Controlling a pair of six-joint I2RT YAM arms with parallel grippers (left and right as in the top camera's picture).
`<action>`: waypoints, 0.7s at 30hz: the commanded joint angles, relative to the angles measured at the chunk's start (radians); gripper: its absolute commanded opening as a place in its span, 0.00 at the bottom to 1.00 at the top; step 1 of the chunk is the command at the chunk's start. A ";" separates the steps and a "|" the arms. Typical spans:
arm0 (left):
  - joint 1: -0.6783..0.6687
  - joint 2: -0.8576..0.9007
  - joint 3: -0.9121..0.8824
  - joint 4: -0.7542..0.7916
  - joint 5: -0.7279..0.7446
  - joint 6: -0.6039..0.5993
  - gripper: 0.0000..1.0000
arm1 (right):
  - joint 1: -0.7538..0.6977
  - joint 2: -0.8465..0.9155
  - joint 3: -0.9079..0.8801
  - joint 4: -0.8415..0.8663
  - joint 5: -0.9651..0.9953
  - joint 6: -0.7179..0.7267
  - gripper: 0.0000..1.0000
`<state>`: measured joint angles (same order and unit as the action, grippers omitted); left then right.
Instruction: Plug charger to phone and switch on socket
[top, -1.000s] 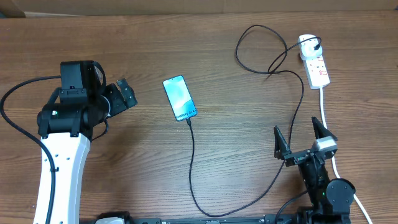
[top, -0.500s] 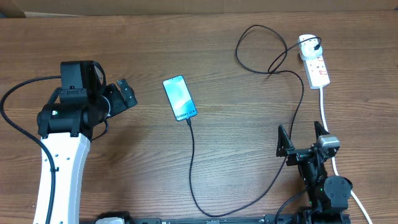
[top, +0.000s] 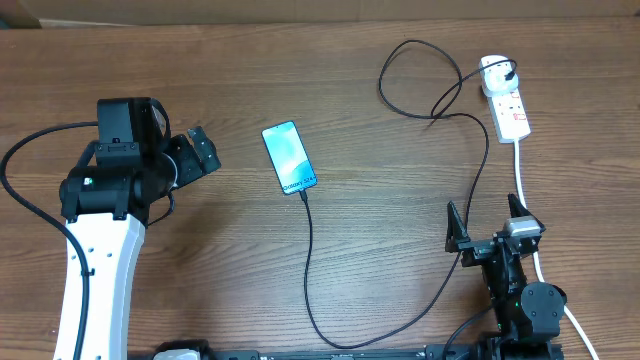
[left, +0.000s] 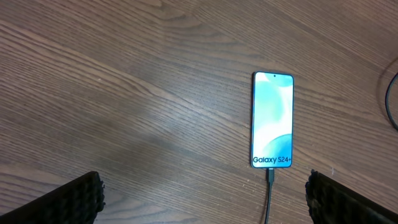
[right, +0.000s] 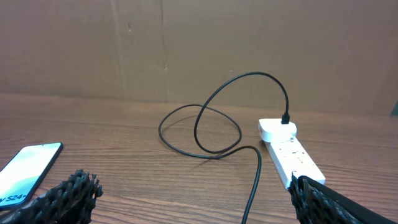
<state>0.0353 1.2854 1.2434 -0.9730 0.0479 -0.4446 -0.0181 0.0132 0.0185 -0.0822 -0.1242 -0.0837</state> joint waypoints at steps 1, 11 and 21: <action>0.005 0.004 0.003 0.002 -0.003 0.011 1.00 | -0.002 -0.007 -0.010 0.001 0.012 0.019 1.00; 0.005 0.004 0.003 0.002 -0.003 0.011 1.00 | -0.002 -0.006 -0.010 0.000 0.019 0.035 1.00; 0.005 0.004 0.003 0.002 -0.003 0.011 1.00 | -0.002 -0.006 -0.010 0.000 0.019 0.039 1.00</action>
<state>0.0353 1.2854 1.2434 -0.9730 0.0475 -0.4446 -0.0181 0.0128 0.0185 -0.0830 -0.1223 -0.0521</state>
